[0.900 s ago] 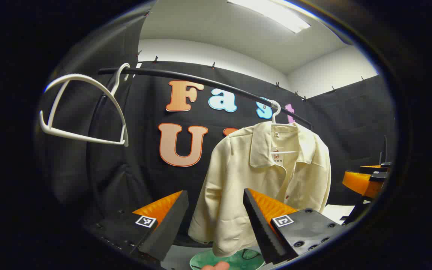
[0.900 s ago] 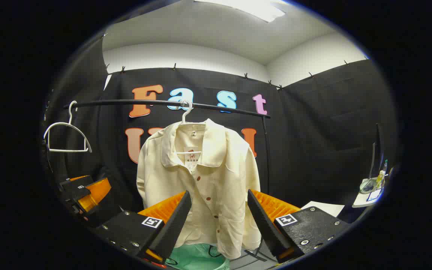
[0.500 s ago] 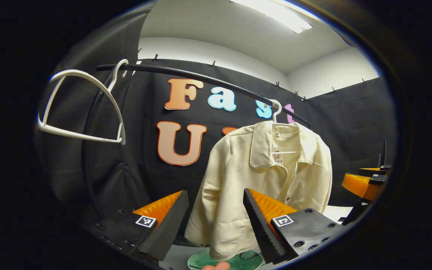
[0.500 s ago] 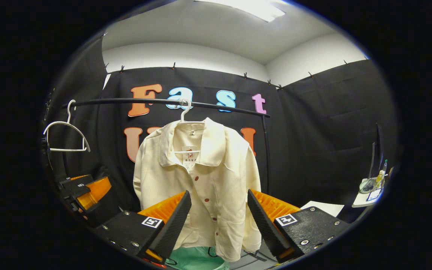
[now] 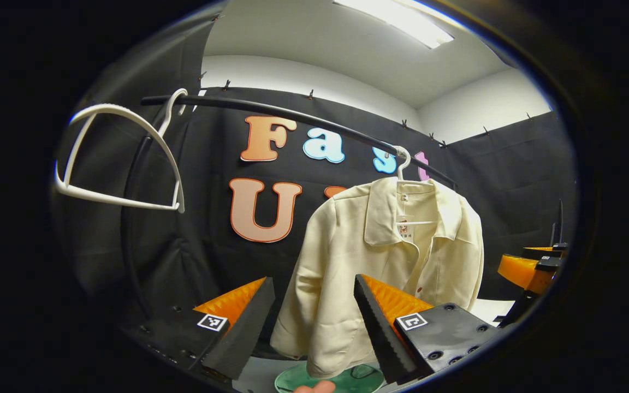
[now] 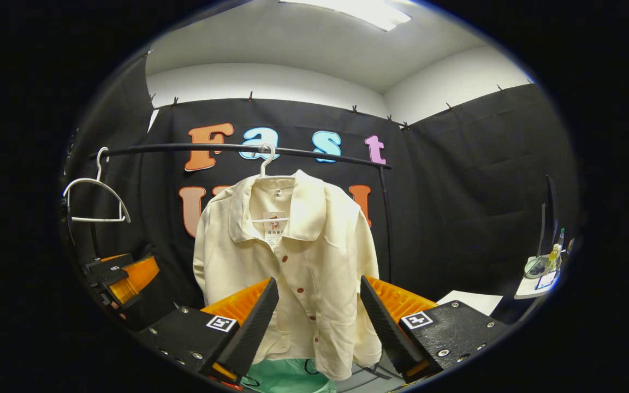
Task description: Grasp the clothes on the hanger with both hands and then place them into the laundry hamper below.
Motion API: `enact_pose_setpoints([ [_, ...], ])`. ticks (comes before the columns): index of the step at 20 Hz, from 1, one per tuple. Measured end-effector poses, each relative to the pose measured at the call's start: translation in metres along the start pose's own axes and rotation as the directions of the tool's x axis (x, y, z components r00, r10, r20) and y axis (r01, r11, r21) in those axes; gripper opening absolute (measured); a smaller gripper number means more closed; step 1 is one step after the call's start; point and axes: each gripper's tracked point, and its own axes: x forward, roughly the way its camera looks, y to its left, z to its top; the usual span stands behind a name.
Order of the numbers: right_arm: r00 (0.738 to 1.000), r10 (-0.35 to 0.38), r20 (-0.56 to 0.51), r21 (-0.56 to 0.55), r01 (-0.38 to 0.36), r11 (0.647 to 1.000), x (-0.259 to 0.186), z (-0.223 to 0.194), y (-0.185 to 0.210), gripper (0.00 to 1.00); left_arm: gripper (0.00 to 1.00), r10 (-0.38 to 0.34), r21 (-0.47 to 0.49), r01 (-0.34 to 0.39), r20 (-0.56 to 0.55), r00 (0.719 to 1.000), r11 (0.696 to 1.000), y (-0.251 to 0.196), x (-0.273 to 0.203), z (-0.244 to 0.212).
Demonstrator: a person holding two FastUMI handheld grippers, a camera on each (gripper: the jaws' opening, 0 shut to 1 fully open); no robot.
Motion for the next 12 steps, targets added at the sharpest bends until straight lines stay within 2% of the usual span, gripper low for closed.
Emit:
enact_pose_setpoints([
  [5,1.0,0.012,-0.011,-0.017,-0.012,1.0,0.02,-0.005,0.004,0.94,0.96,-0.005,-0.002,0.005,-0.011,1.0,1.0,-0.003,-0.003,-0.002],
  [10,0.997,0.033,-0.064,-0.004,-0.034,0.999,0.067,-0.021,0.002,0.94,0.96,0.008,0.009,-0.007,-0.019,1.0,1.0,0.005,-0.008,-0.004],
  [11,0.997,0.03,-0.068,0.001,-0.03,1.0,0.08,-0.024,0.0,0.94,1.0,0.009,0.011,-0.009,-0.023,1.0,1.0,0.006,-0.008,-0.005],
  [12,0.997,0.024,-0.078,-0.002,-0.024,1.0,0.09,-0.029,-0.004,0.94,0.96,0.011,0.012,-0.011,-0.026,1.0,1.0,0.006,-0.009,-0.006],
])
